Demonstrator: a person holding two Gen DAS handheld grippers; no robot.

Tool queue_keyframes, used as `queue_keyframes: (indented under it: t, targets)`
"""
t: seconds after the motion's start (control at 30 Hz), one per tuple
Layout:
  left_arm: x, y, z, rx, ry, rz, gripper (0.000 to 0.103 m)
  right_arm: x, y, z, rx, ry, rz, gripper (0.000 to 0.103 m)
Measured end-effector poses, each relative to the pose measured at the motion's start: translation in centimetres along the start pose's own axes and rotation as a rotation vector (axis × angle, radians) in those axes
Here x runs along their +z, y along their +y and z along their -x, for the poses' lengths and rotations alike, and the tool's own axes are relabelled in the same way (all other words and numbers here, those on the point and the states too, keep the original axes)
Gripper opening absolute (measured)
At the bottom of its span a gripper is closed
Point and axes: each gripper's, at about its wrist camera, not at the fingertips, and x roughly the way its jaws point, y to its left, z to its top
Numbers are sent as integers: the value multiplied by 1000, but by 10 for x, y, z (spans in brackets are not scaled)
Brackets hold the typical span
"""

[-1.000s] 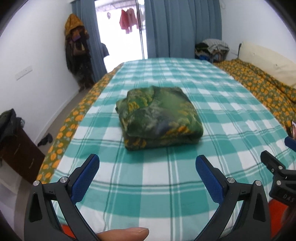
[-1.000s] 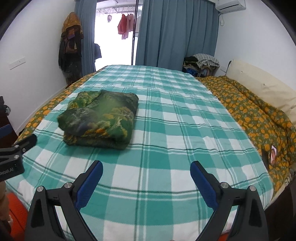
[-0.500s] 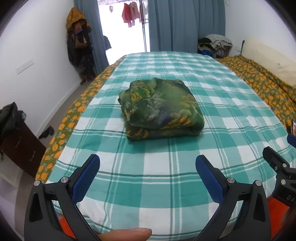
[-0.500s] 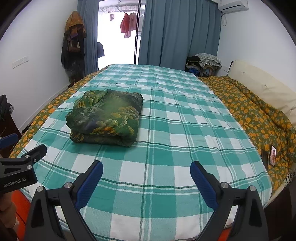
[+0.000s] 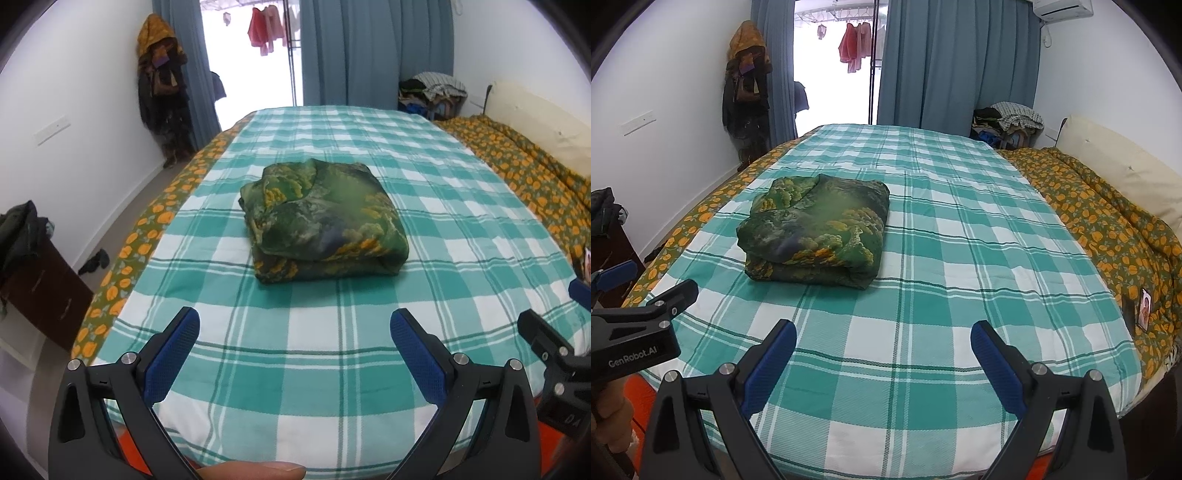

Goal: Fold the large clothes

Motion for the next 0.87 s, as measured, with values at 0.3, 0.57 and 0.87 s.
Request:
queue_keyframes:
  t: [0.3,0.57,0.87]
  targets:
    - [1,-2,1,4,0,-5,102,-2,-1,1,5,4,-4,97]
    - [-1,-2,1,-14,-3,-9,102,-2,-2,1,3,5,-8,97]
    - [-2,-4,4,-2,-35,-10,102,-2,-4,0,8,3,-15,97]
